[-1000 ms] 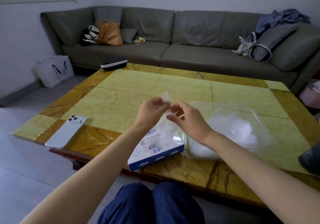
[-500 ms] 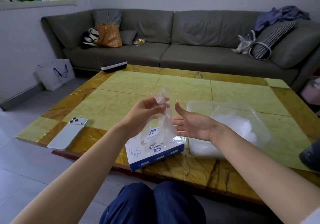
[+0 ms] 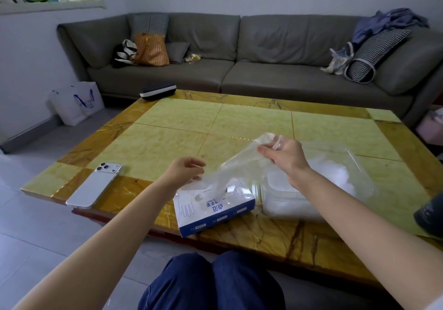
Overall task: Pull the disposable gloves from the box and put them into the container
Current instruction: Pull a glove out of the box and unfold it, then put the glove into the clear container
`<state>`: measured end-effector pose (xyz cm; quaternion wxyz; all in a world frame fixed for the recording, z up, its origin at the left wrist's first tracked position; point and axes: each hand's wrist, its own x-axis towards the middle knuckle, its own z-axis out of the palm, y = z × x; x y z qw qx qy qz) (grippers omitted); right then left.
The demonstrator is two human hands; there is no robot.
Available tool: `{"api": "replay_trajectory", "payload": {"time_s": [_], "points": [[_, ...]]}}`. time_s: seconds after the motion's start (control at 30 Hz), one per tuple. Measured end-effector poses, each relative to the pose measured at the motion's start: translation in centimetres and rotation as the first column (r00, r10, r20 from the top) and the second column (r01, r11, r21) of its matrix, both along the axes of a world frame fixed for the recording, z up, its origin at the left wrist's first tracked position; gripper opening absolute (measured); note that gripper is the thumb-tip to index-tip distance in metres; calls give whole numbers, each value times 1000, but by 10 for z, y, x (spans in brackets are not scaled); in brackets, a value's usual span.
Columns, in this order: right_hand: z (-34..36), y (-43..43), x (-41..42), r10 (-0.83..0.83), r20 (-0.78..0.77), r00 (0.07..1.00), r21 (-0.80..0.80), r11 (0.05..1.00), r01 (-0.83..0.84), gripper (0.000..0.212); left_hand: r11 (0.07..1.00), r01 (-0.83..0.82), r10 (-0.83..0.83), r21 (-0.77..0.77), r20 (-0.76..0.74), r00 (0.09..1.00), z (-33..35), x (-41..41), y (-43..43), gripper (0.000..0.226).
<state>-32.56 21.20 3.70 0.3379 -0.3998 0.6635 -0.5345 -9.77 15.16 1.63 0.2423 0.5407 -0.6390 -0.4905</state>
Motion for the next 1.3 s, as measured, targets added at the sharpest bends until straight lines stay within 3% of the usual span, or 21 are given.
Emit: {"api": "replay_trajectory", "payload": {"time_s": [0.1,0.17,0.27,0.4,0.47,0.57,0.67,0.87,0.93,1.03,1.13,1.23,1.3], "points": [[6,4,-1,131,-206,970,58,991,-121,27,988,49,-53,-144,-23,998,19,-10,-2,27],[16,8,4,257,-302,918,72,966,-247,25,936,259,-261,-239,21,965,40,-22,2,49],[31,12,12,425,-377,823,92,901,-423,24,805,530,-481,-266,231,846,64,-42,7,69],[34,15,9,439,-418,796,71,889,-453,23,708,673,-552,-215,427,717,83,-54,6,24],[32,21,4,446,-353,823,56,888,-457,27,722,645,-511,-249,437,740,87,-56,2,9],[24,29,-3,531,-221,818,85,846,-526,34,779,549,-461,-303,318,829,94,-61,-4,3],[16,33,-10,549,-289,784,114,833,-541,20,794,513,-435,-326,286,854,100,-68,-11,3],[18,25,-51,356,-467,810,120,932,-341,13,801,477,-359,-363,346,867,98,-85,-22,4],[23,22,-68,237,-568,788,79,969,-234,12,788,410,-293,-459,306,906,94,-100,-25,7],[33,22,-88,57,-751,658,-6,996,-93,8,729,224,-143,-647,177,974,93,-126,-24,10],[48,26,-103,-138,-841,523,-168,986,-10,7,659,96,-108,-746,32,994,99,-143,-22,15],[58,34,-118,-299,-867,398,-327,945,-3,13,579,107,-144,-808,27,989,101,-154,-20,12],[50,41,-125,-251,-910,330,-298,949,-99,16,583,201,-190,-787,109,976,89,-157,-22,14]]}}
